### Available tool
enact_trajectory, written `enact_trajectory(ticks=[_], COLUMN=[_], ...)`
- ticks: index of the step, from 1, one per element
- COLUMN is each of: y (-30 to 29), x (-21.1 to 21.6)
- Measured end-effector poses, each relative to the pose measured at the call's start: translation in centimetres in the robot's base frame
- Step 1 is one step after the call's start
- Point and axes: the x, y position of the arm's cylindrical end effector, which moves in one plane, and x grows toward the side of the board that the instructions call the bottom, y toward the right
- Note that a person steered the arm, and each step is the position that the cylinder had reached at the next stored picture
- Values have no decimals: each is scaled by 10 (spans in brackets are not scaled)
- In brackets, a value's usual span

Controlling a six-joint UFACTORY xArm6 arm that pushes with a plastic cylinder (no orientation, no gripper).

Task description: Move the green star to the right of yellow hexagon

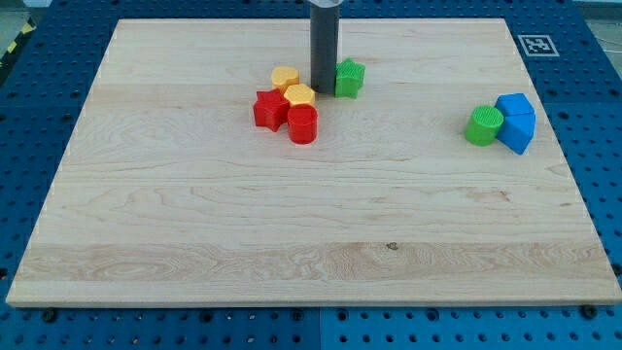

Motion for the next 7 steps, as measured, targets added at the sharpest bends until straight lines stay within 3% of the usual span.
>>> enact_trajectory(ticks=[7], y=[23], x=[0])
